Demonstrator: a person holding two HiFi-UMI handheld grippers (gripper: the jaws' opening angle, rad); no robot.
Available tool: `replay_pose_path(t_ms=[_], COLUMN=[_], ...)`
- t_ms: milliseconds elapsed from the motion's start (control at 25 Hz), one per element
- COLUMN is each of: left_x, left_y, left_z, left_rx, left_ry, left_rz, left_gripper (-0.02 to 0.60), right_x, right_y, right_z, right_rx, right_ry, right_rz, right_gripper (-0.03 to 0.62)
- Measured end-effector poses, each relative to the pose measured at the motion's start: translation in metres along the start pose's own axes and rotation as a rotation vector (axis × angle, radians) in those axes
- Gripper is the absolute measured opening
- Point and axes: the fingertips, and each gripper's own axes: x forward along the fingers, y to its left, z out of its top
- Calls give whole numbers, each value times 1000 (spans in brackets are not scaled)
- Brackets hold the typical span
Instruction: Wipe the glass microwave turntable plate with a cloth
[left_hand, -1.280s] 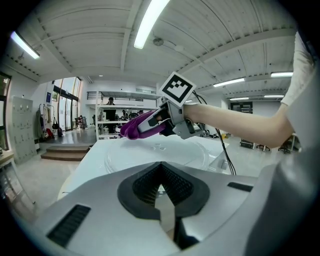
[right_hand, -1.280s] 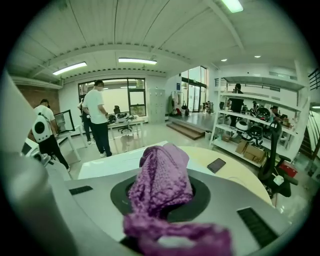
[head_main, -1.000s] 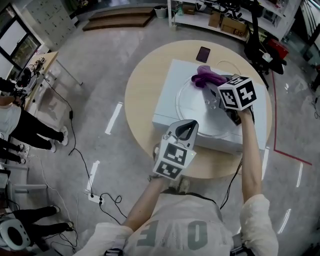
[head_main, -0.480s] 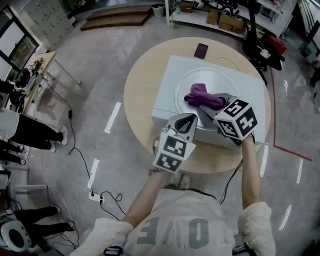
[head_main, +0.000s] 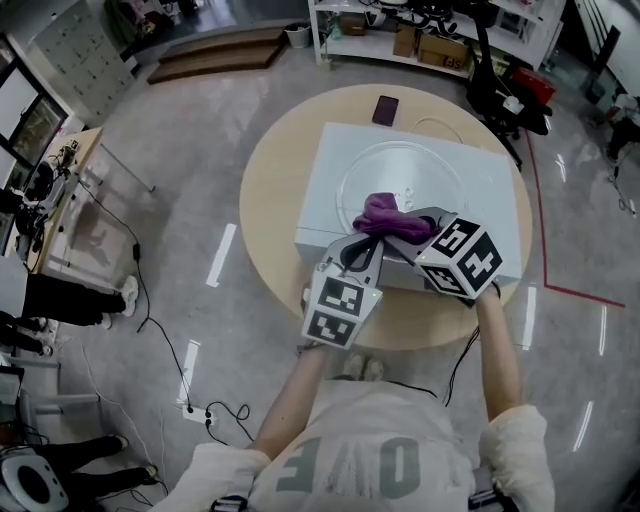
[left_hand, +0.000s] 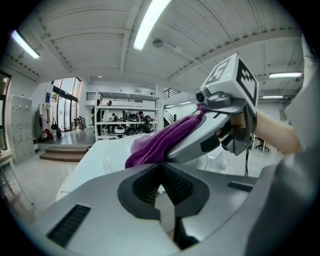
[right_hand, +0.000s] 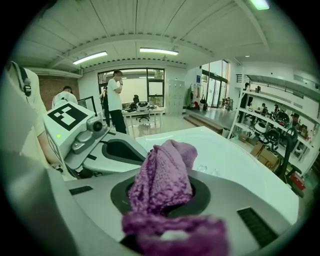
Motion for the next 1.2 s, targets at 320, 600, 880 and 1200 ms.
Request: replay_pose_path(t_ms=[320, 600, 880, 1200], left_x=[0, 2, 2, 4], left_y=[-2, -4, 0, 1], left_z=[-1, -4, -3, -3], left_rx=[1, 2, 2, -3], left_ry=[0, -1, -1, -1], left_rz=[-1, 1, 12, 24], left_gripper=[-5, -5, -5, -5], right_x=[-17, 5, 17, -5], right_y=[-78, -151, -152, -90], right_z=[31, 27, 21, -3], right_rx=[75, 98, 85, 59], right_ry=[-115, -58, -14, 32], right_rz=[-172, -316, -314, -265], right_gripper=[48, 48, 48, 48])
